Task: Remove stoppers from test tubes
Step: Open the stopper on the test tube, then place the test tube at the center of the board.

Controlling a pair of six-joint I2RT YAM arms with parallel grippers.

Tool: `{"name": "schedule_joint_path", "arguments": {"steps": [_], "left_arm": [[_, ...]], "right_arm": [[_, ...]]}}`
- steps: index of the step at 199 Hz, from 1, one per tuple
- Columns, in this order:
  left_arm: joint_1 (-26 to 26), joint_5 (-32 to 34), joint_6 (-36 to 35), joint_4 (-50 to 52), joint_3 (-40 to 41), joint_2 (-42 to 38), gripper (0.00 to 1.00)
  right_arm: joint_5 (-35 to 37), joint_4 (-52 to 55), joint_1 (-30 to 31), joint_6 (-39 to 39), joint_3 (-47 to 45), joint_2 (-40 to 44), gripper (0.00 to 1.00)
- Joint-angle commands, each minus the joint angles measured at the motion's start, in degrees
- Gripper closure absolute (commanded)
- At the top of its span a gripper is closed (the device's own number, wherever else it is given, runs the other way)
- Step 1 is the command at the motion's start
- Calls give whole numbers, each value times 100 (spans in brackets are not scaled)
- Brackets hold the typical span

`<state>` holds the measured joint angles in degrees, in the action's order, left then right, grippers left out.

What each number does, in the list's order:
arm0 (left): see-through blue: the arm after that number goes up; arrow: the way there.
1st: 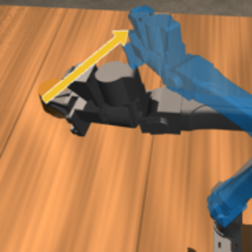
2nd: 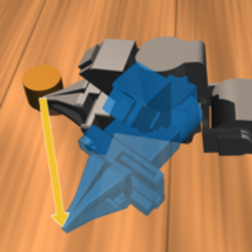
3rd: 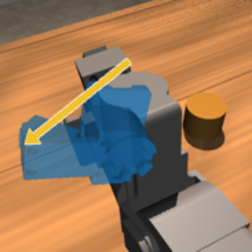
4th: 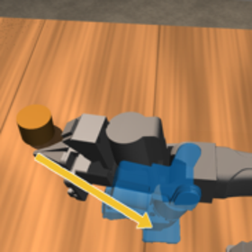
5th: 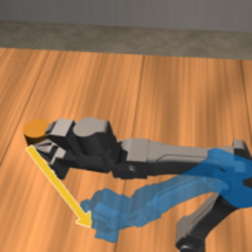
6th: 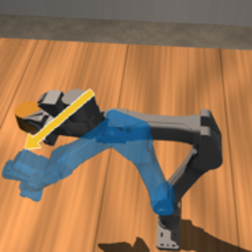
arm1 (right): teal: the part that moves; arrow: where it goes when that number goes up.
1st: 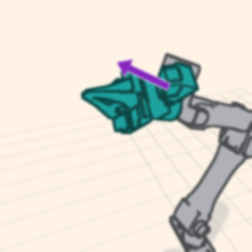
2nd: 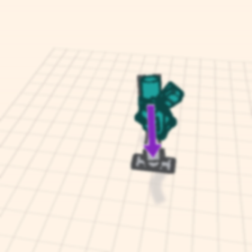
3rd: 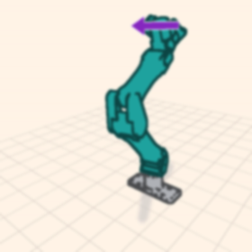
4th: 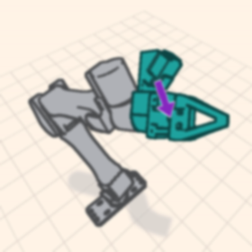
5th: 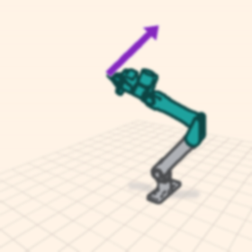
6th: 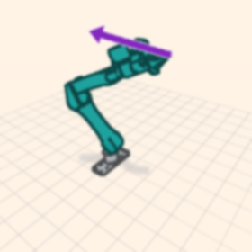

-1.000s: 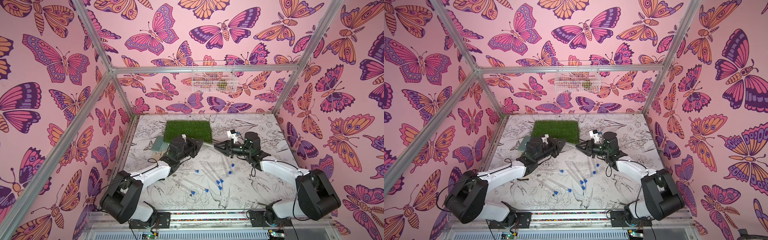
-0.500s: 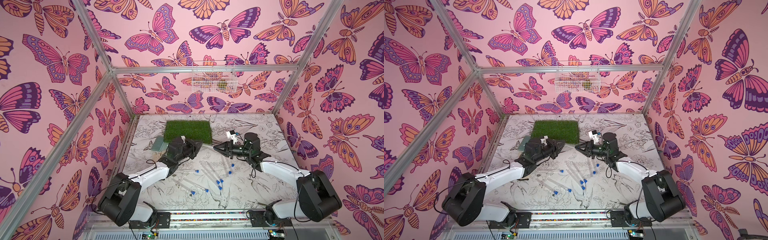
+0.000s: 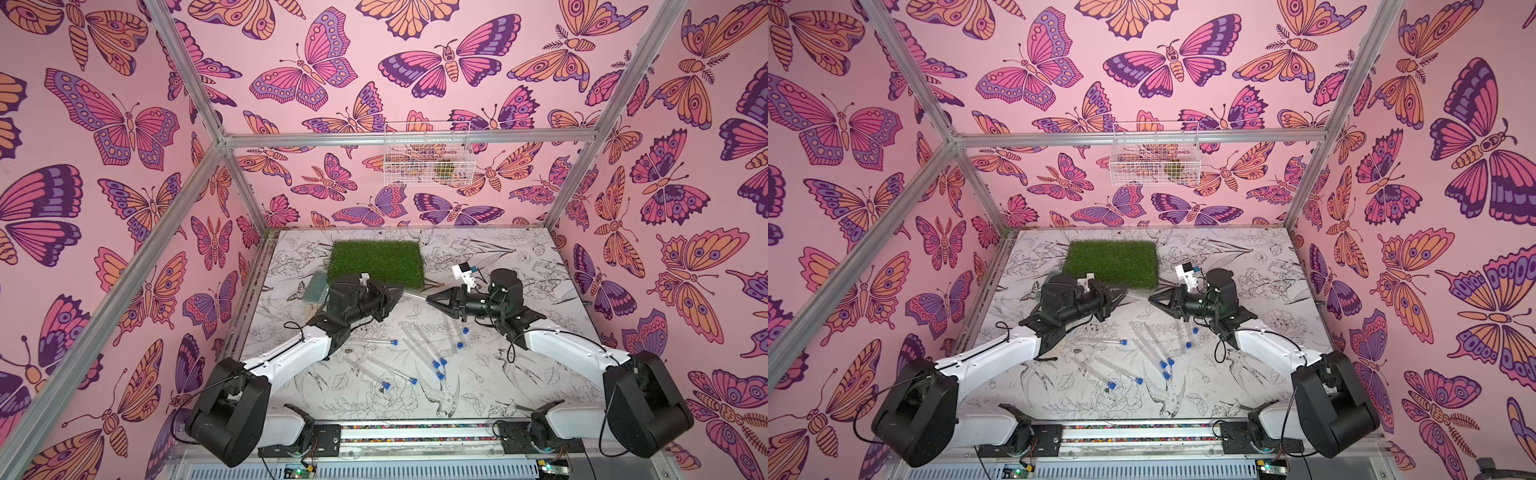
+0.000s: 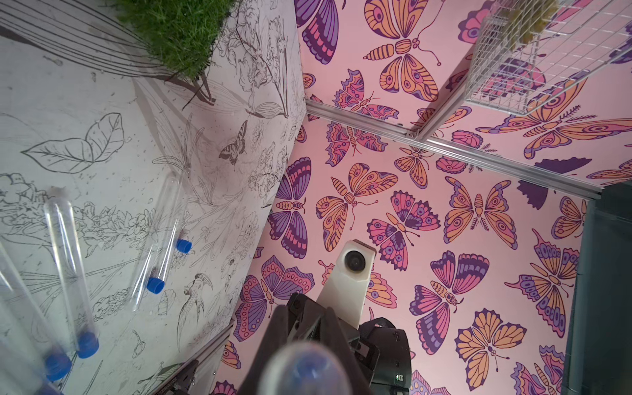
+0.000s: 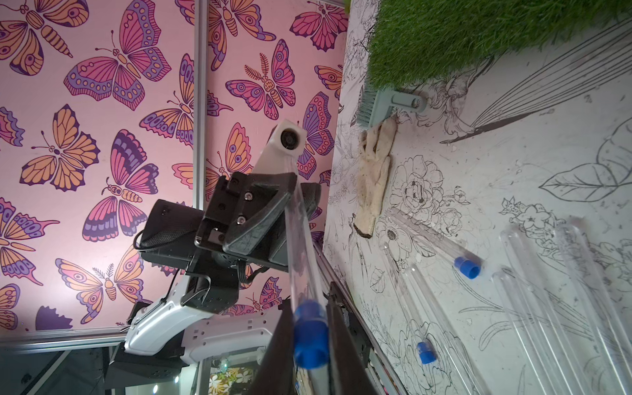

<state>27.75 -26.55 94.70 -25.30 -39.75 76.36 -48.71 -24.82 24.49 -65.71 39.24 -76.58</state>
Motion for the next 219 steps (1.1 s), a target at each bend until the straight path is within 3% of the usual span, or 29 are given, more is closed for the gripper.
{"name": "schedule_joint_path", "arguments": {"steps": [1,79,99,122,142,165,219], "left_arm": [[-599,788,-209,260,129,-140,100],[-901,691,-463,737,224,-281,100],[-920,99,-1178,2153,-516,49,100],[-856,-522,-2270,3838,-1490,716,100],[-716,-750,-3014,4892,-2050,1322,100],[-331,-596,-3734,5786,-2831,1892,100],[427,-446,-4473,6791,-4487,3296,100]], "right_arm": [[67,599,-168,248,-158,272,83],[-25,1190,-268,593,-184,535,83],[147,2518,-338,1371,180,591,83],[900,5073,-340,2857,1061,435,83],[1597,6388,-339,3598,1638,120,84],[1948,6932,-314,3926,1942,-189,84],[2592,7558,104,4422,2444,-989,83]]}}
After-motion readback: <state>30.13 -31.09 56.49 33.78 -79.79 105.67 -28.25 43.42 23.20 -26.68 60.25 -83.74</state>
